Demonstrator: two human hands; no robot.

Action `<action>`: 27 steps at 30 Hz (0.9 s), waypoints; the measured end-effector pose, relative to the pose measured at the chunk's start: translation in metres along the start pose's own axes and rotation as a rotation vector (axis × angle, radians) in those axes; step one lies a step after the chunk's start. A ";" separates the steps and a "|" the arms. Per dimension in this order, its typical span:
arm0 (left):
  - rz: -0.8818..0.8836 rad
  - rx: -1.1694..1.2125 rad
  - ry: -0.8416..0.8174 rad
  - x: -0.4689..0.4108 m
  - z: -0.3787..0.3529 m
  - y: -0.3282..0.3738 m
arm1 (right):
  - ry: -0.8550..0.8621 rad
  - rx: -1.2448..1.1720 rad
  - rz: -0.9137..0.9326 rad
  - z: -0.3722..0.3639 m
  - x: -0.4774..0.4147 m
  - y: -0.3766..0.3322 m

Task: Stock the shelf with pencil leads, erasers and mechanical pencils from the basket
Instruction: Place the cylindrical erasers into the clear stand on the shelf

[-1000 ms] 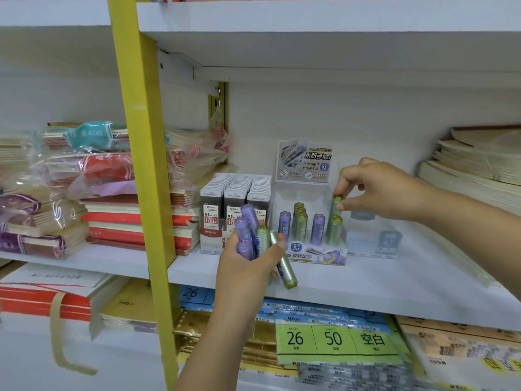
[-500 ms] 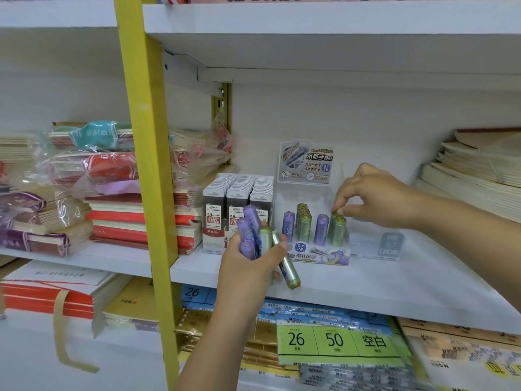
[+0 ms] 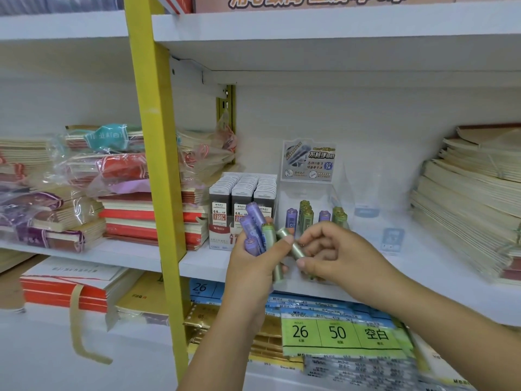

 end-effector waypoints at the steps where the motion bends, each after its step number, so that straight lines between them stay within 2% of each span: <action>1: -0.007 0.003 0.010 0.000 0.001 0.000 | 0.001 -0.012 -0.002 0.002 0.000 0.001; 5: -0.045 -0.058 0.009 -0.003 0.004 0.002 | 0.029 -0.073 -0.002 0.016 -0.003 0.007; 9: -0.023 -0.049 -0.005 -0.004 0.000 0.002 | 0.072 -0.365 0.006 0.033 -0.009 0.009; 11: -0.013 -0.043 -0.026 -0.005 -0.002 0.000 | 0.109 -0.356 0.039 0.044 -0.015 0.004; 13: -0.019 -0.068 -0.042 -0.005 -0.003 -0.002 | 0.237 -0.179 0.092 0.066 -0.029 -0.003; 15: -0.025 -0.091 -0.050 -0.006 -0.002 -0.004 | 0.391 0.145 0.142 0.096 -0.045 -0.008; 16: -0.027 -0.096 -0.054 -0.007 -0.002 -0.004 | 0.425 0.334 0.151 0.109 -0.054 -0.011; 18: -0.024 -0.098 -0.057 -0.009 -0.001 -0.005 | 0.389 0.587 0.152 0.124 -0.069 -0.012; 21: -0.014 -0.088 -0.042 -0.011 0.000 -0.005 | 0.262 0.700 0.125 0.126 -0.087 -0.002; 27: -0.004 -0.089 -0.042 -0.012 0.000 -0.007 | 0.152 0.790 0.094 0.108 -0.098 0.011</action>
Point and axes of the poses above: each hand's wrist, its own x-axis away from the middle knuckle, its own z-axis out of the back of the hand, y = z × x, the point moved 3 cm from there along -x, towards the middle knuckle, and after that the axes turned 13 degrees about x, right-handed, at the moved point
